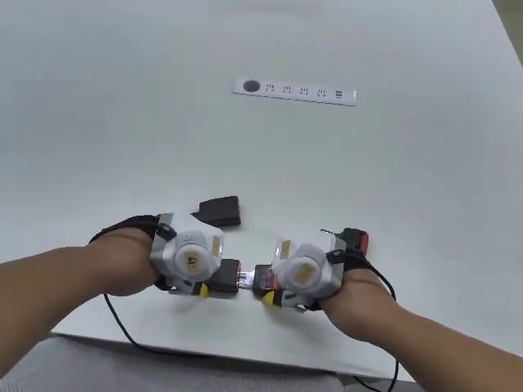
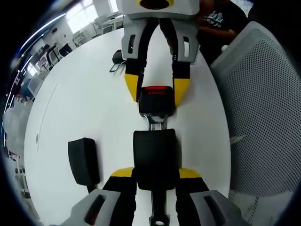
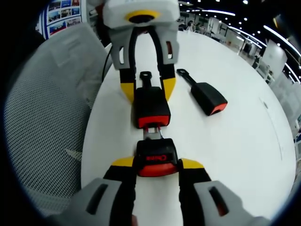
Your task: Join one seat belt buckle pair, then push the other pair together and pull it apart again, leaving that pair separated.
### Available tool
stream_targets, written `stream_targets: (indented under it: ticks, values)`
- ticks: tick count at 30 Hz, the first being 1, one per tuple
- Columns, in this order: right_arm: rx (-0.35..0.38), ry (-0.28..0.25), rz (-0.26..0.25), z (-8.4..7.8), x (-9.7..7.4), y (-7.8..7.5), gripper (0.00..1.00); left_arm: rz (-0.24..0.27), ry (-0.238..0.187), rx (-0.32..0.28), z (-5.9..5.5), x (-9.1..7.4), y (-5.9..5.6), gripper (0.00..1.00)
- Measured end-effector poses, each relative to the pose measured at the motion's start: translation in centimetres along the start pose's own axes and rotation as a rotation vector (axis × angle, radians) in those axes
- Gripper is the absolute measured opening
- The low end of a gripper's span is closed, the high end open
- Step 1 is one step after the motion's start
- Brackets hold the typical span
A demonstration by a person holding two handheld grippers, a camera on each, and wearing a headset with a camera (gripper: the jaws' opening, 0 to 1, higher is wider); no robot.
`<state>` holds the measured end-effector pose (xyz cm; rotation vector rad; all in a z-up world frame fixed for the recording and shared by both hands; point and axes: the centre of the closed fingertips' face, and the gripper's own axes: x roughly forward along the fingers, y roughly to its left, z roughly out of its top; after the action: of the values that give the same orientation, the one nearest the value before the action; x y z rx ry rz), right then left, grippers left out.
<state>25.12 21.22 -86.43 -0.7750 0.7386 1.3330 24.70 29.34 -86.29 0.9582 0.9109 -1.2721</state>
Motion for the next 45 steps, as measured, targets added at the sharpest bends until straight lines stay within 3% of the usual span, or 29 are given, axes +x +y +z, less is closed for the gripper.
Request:
stream_targets:
  ticks: [21,29,30,35,45]
  values:
    - [-0.02,-0.018,-0.002,1.2,0.6,0.0,0.33,-0.018,0.017,0.033,0.1,0.1,0.1,0.32]
    - [-0.017,-0.028,0.0,1.9,1.1,0.1,0.33,-0.017,0.009,0.026,0.0,0.1,0.0,0.32]
    - [-0.019,-0.017,-0.024,2.1,1.2,-0.4,0.33,-0.023,0.007,0.027,0.1,0.1,0.0,0.32]
    - [-0.029,-0.021,-0.01,2.1,1.1,-0.2,0.33,-0.005,-0.015,-0.004,-0.2,0.1,0.0,0.32]
    - [-0.03,-0.02,-0.012,1.9,1.1,0.2,0.34,-0.009,-0.008,0.0,-0.2,0.1,0.1,0.32]
